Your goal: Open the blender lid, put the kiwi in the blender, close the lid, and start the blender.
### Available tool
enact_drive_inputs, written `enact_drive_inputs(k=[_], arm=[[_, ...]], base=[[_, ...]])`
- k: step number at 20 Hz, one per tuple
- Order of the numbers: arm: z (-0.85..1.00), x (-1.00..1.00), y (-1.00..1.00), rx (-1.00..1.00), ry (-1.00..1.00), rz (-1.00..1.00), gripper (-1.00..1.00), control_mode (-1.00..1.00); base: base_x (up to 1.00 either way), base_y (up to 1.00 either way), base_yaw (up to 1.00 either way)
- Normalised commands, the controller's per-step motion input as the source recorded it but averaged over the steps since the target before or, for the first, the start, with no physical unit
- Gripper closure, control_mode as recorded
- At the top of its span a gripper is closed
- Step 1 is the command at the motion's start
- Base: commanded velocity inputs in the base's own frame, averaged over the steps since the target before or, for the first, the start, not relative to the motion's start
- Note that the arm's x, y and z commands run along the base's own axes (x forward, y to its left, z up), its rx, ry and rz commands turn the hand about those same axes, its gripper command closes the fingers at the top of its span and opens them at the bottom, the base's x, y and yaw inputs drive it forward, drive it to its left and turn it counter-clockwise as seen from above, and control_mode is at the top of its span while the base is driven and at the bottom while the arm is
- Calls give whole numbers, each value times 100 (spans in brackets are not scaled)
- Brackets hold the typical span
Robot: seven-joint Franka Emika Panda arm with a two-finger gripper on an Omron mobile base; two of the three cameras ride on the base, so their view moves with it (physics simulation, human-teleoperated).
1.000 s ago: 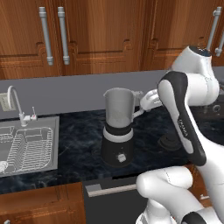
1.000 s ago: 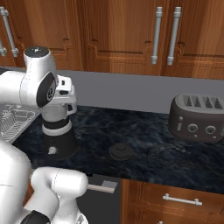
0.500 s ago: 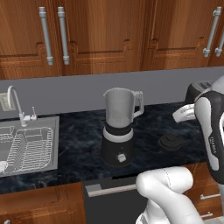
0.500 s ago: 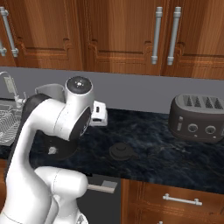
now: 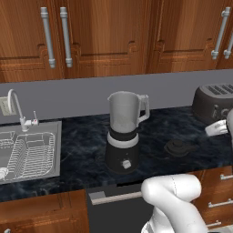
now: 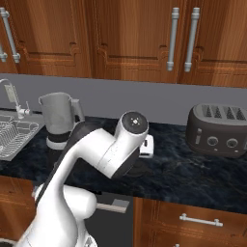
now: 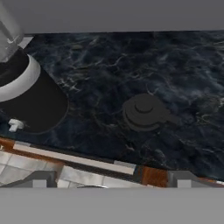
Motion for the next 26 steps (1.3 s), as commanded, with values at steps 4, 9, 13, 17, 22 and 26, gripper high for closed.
enact_drive_inputs(k=[4, 9, 13, 17, 22, 26], arm=[[-54, 6, -32, -10, 0, 17, -100, -100], [-68, 33, -4, -24, 0, 22, -100, -100], [-40, 17, -22, -17, 0, 31, -100, -100], [-13, 1, -36, -9, 0, 31, -100, -100], [-18, 19, -35, 0, 0, 34, -100, -100], [-34, 55, 0, 0, 5, 28, -100, -100]], base=[[0, 0, 0], [0, 0, 0], [0, 0, 0], [0, 0, 0], [0, 0, 0], [0, 0, 0]])
